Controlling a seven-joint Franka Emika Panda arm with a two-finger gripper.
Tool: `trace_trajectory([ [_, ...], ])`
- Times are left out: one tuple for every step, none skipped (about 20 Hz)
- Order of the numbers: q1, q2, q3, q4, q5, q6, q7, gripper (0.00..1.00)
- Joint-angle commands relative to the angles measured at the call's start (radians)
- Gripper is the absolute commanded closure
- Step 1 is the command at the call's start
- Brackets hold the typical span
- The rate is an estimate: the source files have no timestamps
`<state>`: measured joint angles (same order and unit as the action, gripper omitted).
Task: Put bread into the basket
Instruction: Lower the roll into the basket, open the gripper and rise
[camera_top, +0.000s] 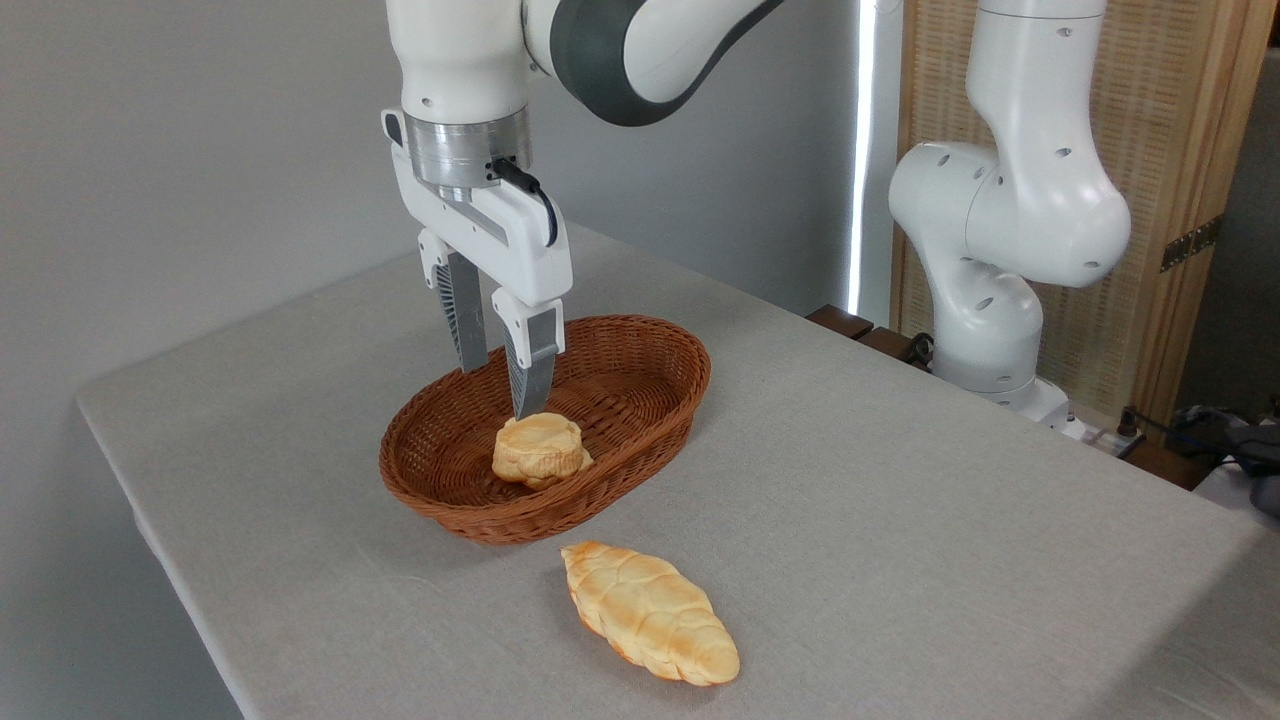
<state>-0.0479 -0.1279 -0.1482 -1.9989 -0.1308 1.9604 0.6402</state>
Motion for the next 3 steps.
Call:
trace_trajectory([
  [0.013,0.005,0.044,0.029,0.017,-0.008,-0.02,0.0],
  [0.011,0.002,0.07,0.028,0.017,-0.008,-0.022,0.0],
  [0.013,0.002,0.081,0.029,0.017,-0.008,-0.016,0.0],
])
